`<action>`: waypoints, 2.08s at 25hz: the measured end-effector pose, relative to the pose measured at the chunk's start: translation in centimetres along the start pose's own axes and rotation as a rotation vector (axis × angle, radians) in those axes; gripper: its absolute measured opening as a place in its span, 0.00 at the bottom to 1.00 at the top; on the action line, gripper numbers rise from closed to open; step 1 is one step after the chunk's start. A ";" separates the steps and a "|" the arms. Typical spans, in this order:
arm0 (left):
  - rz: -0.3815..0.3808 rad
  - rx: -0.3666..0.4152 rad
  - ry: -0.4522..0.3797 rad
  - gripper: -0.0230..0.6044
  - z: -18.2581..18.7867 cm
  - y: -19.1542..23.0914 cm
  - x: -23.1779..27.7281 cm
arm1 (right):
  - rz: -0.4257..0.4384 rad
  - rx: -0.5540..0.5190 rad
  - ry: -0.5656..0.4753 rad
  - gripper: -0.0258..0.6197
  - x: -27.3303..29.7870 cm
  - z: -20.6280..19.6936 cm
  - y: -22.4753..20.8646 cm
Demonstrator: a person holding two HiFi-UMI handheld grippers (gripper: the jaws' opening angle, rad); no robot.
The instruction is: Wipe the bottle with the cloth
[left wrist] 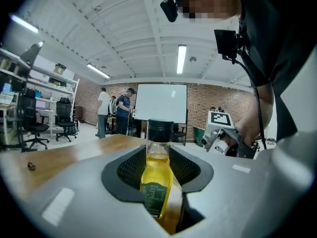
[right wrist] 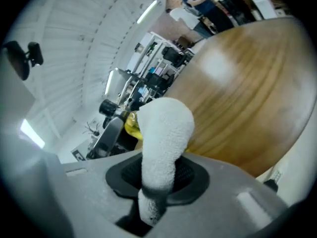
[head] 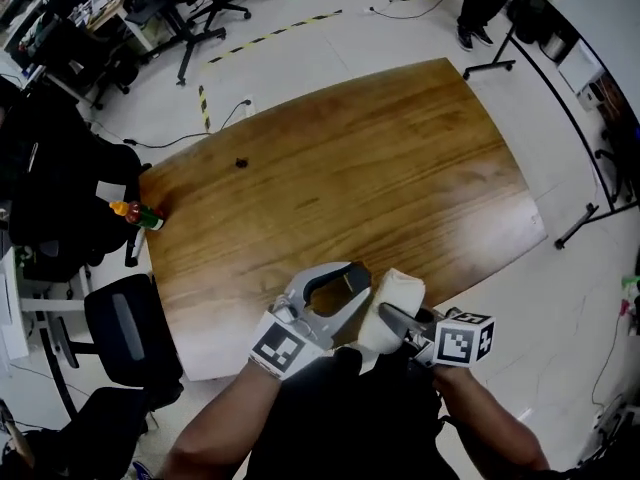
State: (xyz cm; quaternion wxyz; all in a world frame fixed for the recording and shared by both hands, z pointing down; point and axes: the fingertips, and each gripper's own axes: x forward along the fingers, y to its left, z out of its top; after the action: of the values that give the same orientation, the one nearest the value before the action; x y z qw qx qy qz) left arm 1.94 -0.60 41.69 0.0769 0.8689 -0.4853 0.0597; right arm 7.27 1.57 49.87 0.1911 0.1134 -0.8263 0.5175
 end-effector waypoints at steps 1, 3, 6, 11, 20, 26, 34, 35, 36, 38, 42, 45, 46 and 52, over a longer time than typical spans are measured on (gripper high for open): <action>0.007 -0.007 -0.002 0.31 0.0 0.1 0.1 | -0.004 -0.064 0.027 0.15 -0.8 0.3 0.3; 0.013 -0.013 -0.011 0.40 0.3 0.1 0.2 | -0.020 -0.175 0.076 0.15 -2.0 0.7 1.0; 0.027 -0.018 -0.019 0.43 0.8 0.3 -0.5 | -0.025 -0.340 0.144 0.15 -3.1 1.4 2.7; 0.074 -0.033 -0.026 0.44 0.5 1.2 -2.8 | 0.008 -0.527 0.223 0.15 -2.7 1.3 5.2; 0.331 -0.133 -0.002 0.36 -1.7 4.7 -9.2 | 0.315 -0.482 0.290 0.15 1.8 -2.7 12.5; 0.482 -0.223 0.072 0.22 -4.1 5.8 -14.6 | 0.274 -0.327 0.092 0.15 7.8 -2.0 12.9; 0.404 -0.143 0.085 0.20 -2.0 4.6 -14.5 | 0.255 -0.352 0.084 0.15 6.4 -1.3 12.7; 0.399 -0.132 0.077 0.20 -1.9 4.4 -14.2 | 0.253 -0.364 0.085 0.15 5.9 -1.1 12.7; 0.395 -0.118 0.067 0.20 -1.8 4.3 -13.8 | 0.255 -0.377 0.088 0.15 5.4 -0.9 12.7; 0.382 -0.086 0.058 0.20 -1.2 4.1 -12.8 | 0.262 -0.421 0.091 0.15 4.1 -0.2 13.0; 0.305 -0.052 0.051 0.27 -0.5 2.7 -9.7 | 0.261 -0.595 0.012 0.15 -1.2 4.8 16.7; 0.228 -0.034 0.034 0.33 0.3 1.4 -6.7 | 0.184 -0.850 -0.051 0.15 -4.4 10.6 19.7; 0.213 -0.024 0.040 0.38 0.4 1.2 -5.6 | 0.137 -0.957 -0.021 0.15 -4.4 11.9 19.9; 0.241 0.097 0.086 0.50 0.6 1.0 0.1 | -0.028 -1.446 0.533 0.15 1.6 9.6 16.4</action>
State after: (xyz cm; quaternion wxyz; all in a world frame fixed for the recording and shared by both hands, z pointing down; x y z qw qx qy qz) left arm 1.21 -1.30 41.23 0.0477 0.8037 -0.5789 0.1294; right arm -2.44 0.16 33.47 0.4170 -0.1576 -0.8835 -0.1438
